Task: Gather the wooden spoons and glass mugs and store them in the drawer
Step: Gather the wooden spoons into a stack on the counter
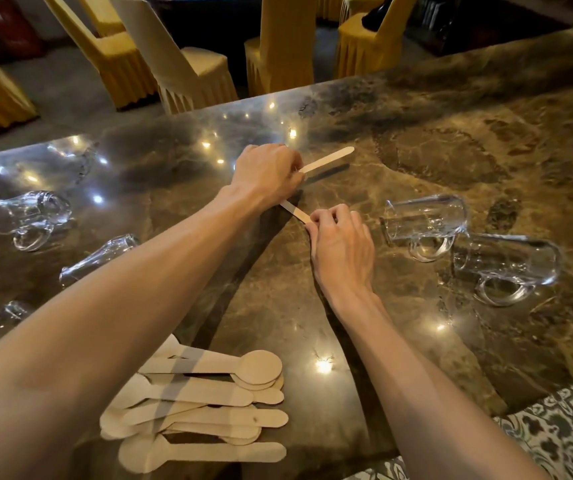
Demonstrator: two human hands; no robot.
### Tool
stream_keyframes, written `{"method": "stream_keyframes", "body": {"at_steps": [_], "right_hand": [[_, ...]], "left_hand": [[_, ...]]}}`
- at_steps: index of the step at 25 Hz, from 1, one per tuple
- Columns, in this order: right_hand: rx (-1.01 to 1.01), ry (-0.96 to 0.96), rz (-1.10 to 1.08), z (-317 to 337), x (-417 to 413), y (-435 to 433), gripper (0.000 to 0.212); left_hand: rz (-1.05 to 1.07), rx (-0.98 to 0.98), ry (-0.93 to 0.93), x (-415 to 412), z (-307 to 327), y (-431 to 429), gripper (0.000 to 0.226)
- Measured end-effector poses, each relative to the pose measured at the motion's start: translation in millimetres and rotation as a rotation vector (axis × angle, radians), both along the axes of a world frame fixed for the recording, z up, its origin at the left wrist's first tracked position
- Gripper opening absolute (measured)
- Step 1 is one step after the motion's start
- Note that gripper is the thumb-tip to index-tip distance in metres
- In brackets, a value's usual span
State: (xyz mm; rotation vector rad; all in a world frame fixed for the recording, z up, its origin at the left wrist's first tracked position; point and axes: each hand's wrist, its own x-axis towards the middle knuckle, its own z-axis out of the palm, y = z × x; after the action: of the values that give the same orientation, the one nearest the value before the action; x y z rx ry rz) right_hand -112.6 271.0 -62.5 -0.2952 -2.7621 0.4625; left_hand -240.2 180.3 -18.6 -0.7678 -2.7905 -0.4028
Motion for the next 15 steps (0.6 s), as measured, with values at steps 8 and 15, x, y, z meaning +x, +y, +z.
{"method": "stream_keyframes", "body": {"at_steps": [8, 15], "right_hand": [[0.012, 0.004, 0.017, 0.5, -0.1, 0.4, 0.027], [-0.051, 0.034, 0.021, 1.8, -1.5, 1.8, 0.026]], "left_hand": [[-0.092, 0.054, -0.013, 68.4, 40.3, -58.6, 0.026], [-0.058, -0.056, -0.139, 181.1, 37.9, -164.1, 0.031]]}}
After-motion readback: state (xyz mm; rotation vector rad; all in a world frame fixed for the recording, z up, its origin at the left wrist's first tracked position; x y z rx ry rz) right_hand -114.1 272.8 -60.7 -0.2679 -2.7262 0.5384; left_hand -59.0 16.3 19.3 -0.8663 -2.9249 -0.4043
